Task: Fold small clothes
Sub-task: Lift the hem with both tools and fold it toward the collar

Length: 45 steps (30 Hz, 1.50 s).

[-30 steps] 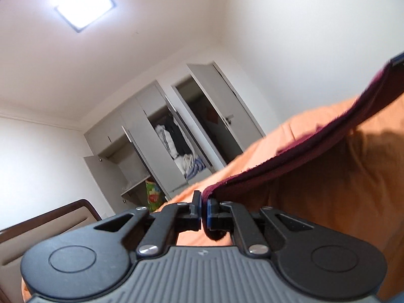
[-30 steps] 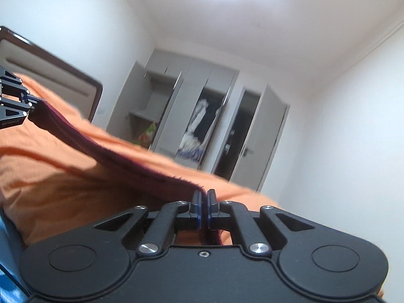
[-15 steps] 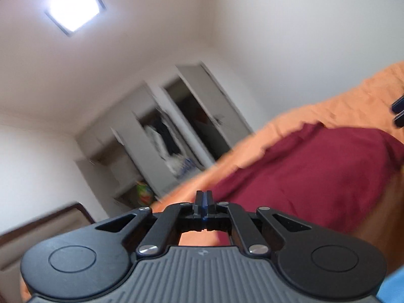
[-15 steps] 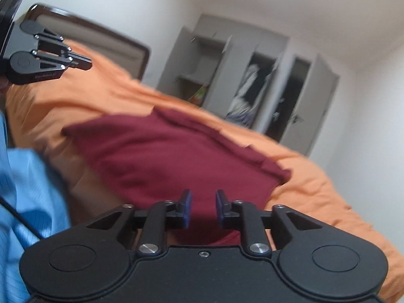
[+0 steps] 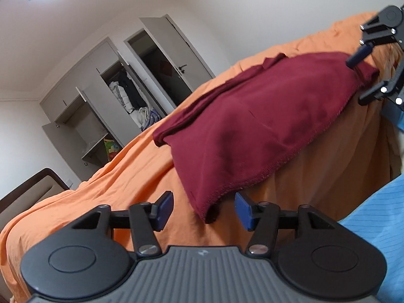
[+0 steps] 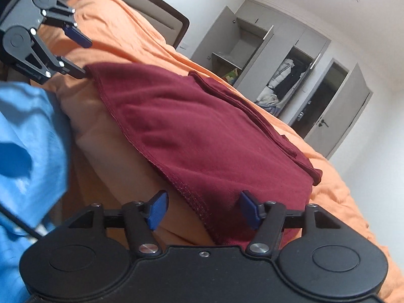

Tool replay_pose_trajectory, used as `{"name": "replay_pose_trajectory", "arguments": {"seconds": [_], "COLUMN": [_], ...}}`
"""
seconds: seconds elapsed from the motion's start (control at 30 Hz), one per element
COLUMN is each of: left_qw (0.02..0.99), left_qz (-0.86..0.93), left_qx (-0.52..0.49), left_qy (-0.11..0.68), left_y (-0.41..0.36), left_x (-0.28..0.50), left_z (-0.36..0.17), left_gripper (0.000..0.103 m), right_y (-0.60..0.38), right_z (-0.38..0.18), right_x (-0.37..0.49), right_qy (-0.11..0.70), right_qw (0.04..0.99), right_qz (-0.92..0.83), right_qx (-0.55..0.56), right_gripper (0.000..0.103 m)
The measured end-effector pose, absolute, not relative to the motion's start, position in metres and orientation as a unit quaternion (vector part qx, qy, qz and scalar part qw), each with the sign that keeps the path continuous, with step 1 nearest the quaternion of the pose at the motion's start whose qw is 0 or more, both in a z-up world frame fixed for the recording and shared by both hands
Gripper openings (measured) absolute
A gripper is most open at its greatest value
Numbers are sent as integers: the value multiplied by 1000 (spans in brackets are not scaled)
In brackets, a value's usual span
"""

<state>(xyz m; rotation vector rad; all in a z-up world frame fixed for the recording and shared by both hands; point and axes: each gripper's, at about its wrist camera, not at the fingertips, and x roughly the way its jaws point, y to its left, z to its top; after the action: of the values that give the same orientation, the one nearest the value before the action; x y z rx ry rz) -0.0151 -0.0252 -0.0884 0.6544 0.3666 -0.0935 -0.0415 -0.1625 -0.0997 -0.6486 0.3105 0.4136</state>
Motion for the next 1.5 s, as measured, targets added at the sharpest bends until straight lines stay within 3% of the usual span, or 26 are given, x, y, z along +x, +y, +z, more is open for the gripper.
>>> {"name": "replay_pose_trajectory", "arguments": {"seconds": [0.13,0.2,0.3,0.33,0.77,1.33,1.4,1.47,1.5], "left_qw": [927,927,928,929,926,919,922,924,926], "left_qz": [-54,-57,-55,-53,-82,-111,-96,-78,-76], "left_qx": [321,321,320,319,327,347,346,343,337], "left_qy": [185,184,183,182,167,150,147,147,150], "left_y": [-32,-33,-33,-32,-52,-76,-80,-79,-77], "left_x": [-13,-13,-14,-14,6,14,20,27,29], "left_z": [-93,-94,-93,-92,-92,-112,-114,-112,-111], "left_gripper": [65,67,69,71,73,74,70,46,42], "right_y": [-154,-154,-158,-159,-193,-193,-194,-195,-196], "right_z": [-113,-111,-97,-92,-8,24,24,21,18], "right_x": [-32,-33,-35,-37,-5,2,0,-3,-5], "right_qy": [147,132,127,122,155,135,136,139,141], "right_qw": [907,909,916,919,954,960,960,959,959], "right_qz": [198,196,207,204,224,229,229,226,223], "right_qx": [-342,-344,-320,-315,-129,-90,-92,-99,-106], "right_gripper": [68,57,24,9,6,6,6,6,6]}}
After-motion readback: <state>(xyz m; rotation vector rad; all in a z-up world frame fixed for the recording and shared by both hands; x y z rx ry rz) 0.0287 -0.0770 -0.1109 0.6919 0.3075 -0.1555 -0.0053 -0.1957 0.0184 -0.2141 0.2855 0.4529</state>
